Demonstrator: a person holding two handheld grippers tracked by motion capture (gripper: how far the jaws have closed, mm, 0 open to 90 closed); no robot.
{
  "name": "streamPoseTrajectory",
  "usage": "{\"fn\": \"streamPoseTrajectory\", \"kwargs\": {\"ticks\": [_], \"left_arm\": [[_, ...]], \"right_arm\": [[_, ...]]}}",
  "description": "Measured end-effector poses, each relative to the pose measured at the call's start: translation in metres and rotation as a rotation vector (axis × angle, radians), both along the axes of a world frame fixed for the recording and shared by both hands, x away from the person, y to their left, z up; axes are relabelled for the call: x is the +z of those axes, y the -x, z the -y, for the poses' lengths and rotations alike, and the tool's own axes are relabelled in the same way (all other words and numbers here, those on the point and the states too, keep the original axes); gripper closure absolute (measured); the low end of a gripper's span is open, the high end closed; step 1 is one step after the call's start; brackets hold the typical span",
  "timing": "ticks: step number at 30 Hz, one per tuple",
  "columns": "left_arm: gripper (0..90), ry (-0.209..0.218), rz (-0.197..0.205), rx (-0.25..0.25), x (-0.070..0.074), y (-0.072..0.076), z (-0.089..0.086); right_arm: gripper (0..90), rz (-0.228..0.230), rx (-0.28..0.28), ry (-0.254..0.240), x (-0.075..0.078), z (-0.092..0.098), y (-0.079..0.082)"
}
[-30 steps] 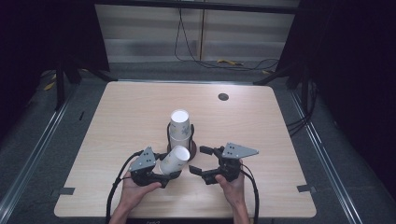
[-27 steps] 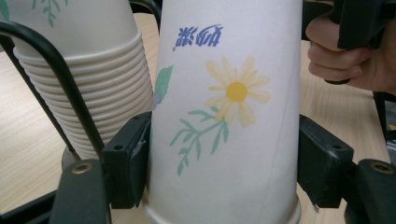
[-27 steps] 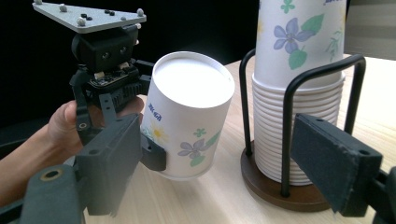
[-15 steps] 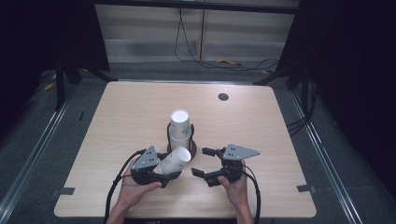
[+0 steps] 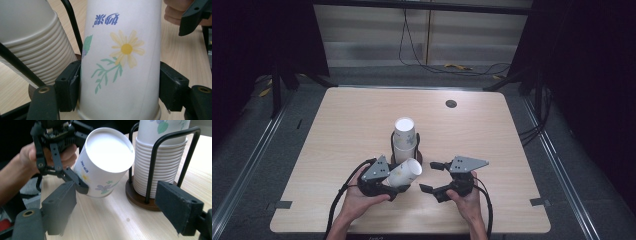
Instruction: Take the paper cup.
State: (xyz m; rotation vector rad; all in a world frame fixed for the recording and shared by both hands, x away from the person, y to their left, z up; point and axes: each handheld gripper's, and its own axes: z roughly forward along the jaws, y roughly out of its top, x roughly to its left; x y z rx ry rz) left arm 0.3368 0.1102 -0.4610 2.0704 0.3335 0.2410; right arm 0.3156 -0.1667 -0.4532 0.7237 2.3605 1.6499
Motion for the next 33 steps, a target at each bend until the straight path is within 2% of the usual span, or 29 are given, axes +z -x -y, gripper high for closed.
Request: {"fn": "streamPoseTrajectory", "kwargs": {"ticks": [7, 10, 16, 17, 19, 22, 26, 33], "left_arm": [[29.1, -0.081, 0.014, -0.026, 0.003, -0.002, 0.005], [29.1, -0.085, 0.008, -0.031, 0.004, -0.002, 0.006], [29.2, -0.130, 0.015, -0.047, 0.008, -0.002, 0.011], [29.2, -0.139, 0.011, -0.060, 0.007, -0.002, 0.012], [29.2, -0.175, 0.015, -0.054, 0.006, -0.001, 0.013], [29.3, -0.181, 0.012, -0.059, 0.002, 0.000, 0.012], [29.3, -0.204, 0.019, -0.068, 0.004, 0.000, 0.012], [29.4, -0.242, 0.033, -0.071, 0.010, -0.001, 0.010]], "right_arm": [[18.0, 0.002, 0.016, 0.042, 0.003, 0.001, -0.001], [18.5, -0.007, 0.027, 0.061, 0.003, 0.000, -0.001], [18.2, -0.030, 0.059, 0.090, 0.002, -0.005, -0.004], [18.0, -0.028, 0.056, 0.096, 0.002, -0.005, -0.004], [18.0, -0.034, 0.067, 0.100, 0.003, -0.006, -0.004], [19.6, -0.027, 0.064, 0.132, 0.004, -0.007, -0.004], [23.0, -0.028, 0.076, 0.144, 0.004, -0.007, -0.004], [22.4, -0.059, 0.090, 0.188, 0.004, -0.012, -0.008]]}}
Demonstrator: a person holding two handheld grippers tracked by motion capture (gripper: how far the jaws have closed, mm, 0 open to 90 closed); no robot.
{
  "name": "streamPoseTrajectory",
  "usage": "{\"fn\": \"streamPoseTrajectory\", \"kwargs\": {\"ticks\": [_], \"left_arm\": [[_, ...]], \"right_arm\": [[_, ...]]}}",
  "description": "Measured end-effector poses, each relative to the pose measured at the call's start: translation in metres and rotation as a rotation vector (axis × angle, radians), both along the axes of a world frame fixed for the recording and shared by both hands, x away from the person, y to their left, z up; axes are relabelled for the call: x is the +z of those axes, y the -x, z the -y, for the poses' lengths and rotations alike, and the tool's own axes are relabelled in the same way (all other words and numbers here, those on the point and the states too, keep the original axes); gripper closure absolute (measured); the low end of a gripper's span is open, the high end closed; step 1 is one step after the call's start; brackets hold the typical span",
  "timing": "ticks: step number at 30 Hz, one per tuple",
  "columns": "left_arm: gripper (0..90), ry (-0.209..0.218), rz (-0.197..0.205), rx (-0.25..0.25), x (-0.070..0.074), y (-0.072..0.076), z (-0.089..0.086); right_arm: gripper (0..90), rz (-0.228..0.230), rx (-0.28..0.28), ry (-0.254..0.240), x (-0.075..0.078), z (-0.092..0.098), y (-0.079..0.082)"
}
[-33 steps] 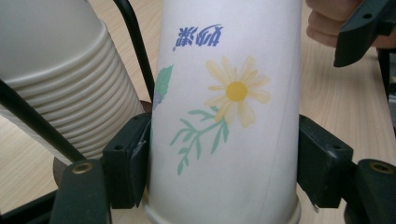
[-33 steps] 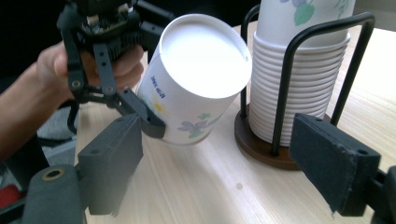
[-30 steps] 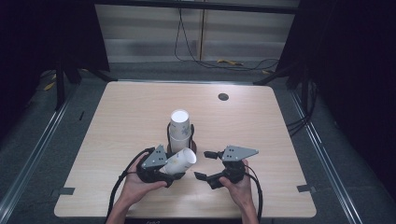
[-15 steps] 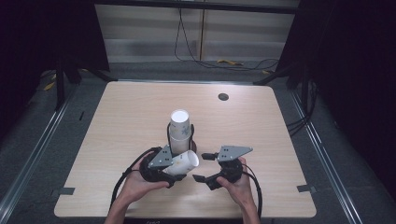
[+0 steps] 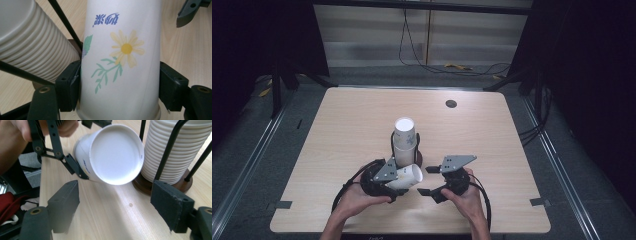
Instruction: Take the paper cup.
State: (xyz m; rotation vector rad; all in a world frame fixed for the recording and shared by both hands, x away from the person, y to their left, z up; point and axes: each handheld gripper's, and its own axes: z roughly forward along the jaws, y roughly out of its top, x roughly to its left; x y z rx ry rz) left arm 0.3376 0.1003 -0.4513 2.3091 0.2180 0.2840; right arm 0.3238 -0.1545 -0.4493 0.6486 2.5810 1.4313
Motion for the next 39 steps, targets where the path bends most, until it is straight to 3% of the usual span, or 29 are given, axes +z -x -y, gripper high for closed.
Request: {"fn": "streamPoseTrajectory", "kwargs": {"ticks": [4, 7, 21, 29, 39], "left_arm": [[29.4, -0.007, -0.008, -0.013, 0.002, -0.001, 0.001], [29.4, -0.041, -0.004, -0.024, 0.001, -0.002, 0.002], [29.4, -0.108, 0.001, -0.058, 0.003, 0.000, 0.009], [29.5, -0.138, -0.003, -0.065, 0.001, 0.001, 0.010], [29.5, -0.157, 0.009, -0.085, -0.003, 0.004, 0.016]], "right_arm": [[22.1, -0.005, -0.003, 0.045, 0.000, -0.003, -0.004], [25.1, 0.004, 0.008, 0.072, 0.003, -0.005, -0.004], [19.7, -0.031, 0.072, 0.192, 0.009, -0.016, -0.011], [21.2, -0.050, 0.109, 0.234, 0.007, -0.021, -0.014], [24.9, -0.072, 0.143, 0.233, 0.006, -0.027, -0.016]]}}
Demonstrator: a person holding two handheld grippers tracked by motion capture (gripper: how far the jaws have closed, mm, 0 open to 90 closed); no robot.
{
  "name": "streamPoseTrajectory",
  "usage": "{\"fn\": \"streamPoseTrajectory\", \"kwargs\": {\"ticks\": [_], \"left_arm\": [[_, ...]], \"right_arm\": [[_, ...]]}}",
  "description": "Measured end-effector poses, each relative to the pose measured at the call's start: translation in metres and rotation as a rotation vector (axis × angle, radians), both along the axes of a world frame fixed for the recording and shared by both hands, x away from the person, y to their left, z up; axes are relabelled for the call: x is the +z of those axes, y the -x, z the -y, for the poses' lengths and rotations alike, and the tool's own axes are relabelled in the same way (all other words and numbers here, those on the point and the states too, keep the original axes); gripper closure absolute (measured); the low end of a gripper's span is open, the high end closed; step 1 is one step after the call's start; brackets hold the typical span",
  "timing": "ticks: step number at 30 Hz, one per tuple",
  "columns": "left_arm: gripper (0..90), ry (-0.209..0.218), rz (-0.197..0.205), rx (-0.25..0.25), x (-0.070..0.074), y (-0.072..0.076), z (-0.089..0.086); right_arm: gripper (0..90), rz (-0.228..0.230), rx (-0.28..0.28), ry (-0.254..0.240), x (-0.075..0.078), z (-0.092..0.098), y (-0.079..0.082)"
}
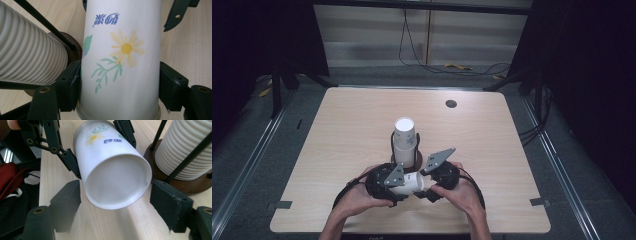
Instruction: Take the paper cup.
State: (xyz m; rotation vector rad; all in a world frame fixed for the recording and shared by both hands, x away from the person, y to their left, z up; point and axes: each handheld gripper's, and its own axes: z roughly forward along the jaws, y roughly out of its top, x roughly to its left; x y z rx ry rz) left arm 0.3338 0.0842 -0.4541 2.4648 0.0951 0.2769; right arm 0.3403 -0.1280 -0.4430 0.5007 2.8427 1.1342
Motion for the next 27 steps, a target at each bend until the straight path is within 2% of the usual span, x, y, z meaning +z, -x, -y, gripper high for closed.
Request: {"fn": "streamPoseTrajectory", "kwargs": {"ticks": [4, 13, 17, 24, 27], "left_arm": [[29.5, -0.001, -0.012, 0.001, -0.0010, 0.0009, 0.0012], [29.3, -0.006, -0.008, -0.014, -0.0021, 0.0058, 0.0036], [29.3, 0.005, 0.003, -0.017, -0.0012, 0.0081, 0.0031], [29.1, 0.008, -0.016, -0.029, -0.0044, 0.0068, 0.0012], [28.5, 0.025, -0.019, -0.035, -0.0057, 0.0060, 0.0004]], "right_arm": [[26.4, 0.002, 0.003, 0.005, 0.0005, -0.0021, -0.0009], [26.4, -0.036, 0.033, 0.007, 0.0002, -0.0077, -0.0026], [28.7, -0.037, 0.052, 0.002, -0.0001, -0.0100, -0.0025], [31.9, -0.048, 0.058, -0.004, 0.0003, -0.0094, -0.0012], [33.4, -0.043, 0.066, -0.015, 0.0008, -0.0086, -0.0012]]}}
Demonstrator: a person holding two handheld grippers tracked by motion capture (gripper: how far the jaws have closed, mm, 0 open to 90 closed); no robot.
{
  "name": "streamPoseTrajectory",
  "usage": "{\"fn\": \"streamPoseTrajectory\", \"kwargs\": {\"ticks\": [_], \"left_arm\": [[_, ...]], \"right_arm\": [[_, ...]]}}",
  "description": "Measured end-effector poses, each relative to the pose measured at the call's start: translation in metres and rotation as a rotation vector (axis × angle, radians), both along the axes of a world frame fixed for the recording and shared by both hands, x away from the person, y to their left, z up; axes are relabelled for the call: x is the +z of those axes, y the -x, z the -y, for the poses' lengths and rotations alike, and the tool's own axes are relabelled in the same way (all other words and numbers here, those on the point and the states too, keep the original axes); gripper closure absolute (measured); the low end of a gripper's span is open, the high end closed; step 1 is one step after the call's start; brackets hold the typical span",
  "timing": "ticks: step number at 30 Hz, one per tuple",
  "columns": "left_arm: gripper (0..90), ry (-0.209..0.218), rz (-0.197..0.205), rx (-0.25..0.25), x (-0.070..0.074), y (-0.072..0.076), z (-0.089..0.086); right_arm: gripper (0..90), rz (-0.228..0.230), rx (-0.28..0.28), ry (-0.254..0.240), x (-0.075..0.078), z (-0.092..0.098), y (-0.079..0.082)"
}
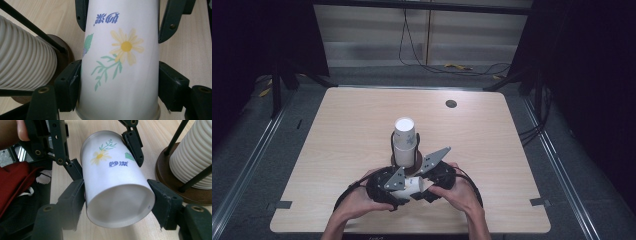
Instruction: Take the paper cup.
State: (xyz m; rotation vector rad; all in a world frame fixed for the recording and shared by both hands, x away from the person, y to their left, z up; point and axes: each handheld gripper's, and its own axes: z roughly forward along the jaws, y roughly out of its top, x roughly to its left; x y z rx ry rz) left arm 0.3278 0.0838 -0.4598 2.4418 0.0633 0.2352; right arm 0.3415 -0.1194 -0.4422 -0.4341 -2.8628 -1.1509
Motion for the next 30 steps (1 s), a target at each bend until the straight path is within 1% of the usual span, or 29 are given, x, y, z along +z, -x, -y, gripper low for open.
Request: {"fn": "streamPoseTrajectory", "kwargs": {"ticks": [5, 9, 10, 12, 14, 15, 16, 17, 19, 20, 22, 23, 26, 28, 30], "left_arm": [[27.0, 0.037, -0.004, -0.001, -0.001, -0.002, -0.003], [24.6, 0.086, -0.015, 0.006, 0.001, -0.003, -0.005], [24.2, 0.098, -0.015, 0.017, 0.001, -0.003, -0.005], [23.1, 0.101, -0.009, 0.017, 0.001, -0.003, -0.006], [19.4, 0.121, -0.003, 0.036, 0.000, -0.002, -0.006], [18.6, 0.120, -0.004, 0.032, 0.001, -0.003, -0.007], [18.6, 0.128, -0.006, 0.033, 0.001, -0.003, -0.008], [18.2, 0.140, -0.011, 0.044, 0.001, -0.003, -0.008], [17.5, 0.153, -0.013, 0.051, 0.001, -0.004, -0.009], [17.3, 0.165, -0.017, 0.058, 0.001, -0.004, -0.011], [16.1, 0.207, -0.032, 0.063, 0.000, -0.004, -0.013], [16.3, 0.222, -0.032, 0.067, -0.001, -0.003, -0.014], [16.0, 0.262, -0.047, 0.095, -0.005, -0.004, -0.018], [16.0, 0.288, -0.049, 0.106, -0.006, -0.004, -0.021], [15.9, 0.304, -0.053, 0.112, -0.007, -0.004, -0.023]], "right_arm": [[35.3, 0.010, 0.002, -0.028, 0.003, 0.003, 0.001], [36.2, 0.013, -0.002, -0.041, 0.005, 0.005, 0.002], [36.2, 0.015, -0.001, -0.049, 0.005, 0.005, 0.002], [36.4, 0.014, -0.005, -0.054, 0.005, 0.006, 0.002], [36.5, 0.017, -0.009, -0.051, 0.005, 0.007, 0.002], [36.5, 0.014, -0.013, -0.049, 0.006, 0.007, 0.002], [36.5, 0.015, -0.017, -0.052, 0.005, 0.008, 0.002], [36.5, 0.016, -0.018, -0.054, 0.005, 0.008, 0.002], [36.5, 0.020, -0.026, -0.061, 0.005, 0.010, 0.003], [36.5, 0.022, -0.026, -0.063, 0.005, 0.011, 0.003], [36.5, 0.022, -0.037, -0.063, 0.004, 0.013, 0.003], [36.5, 0.021, -0.040, -0.069, 0.004, 0.015, 0.003], [36.5, 0.013, -0.056, -0.076, 0.003, 0.018, 0.003], [36.5, 0.008, -0.071, -0.084, 0.002, 0.020, 0.003], [36.4, 0.004, -0.079, -0.088, 0.000, 0.021, 0.004]]}}
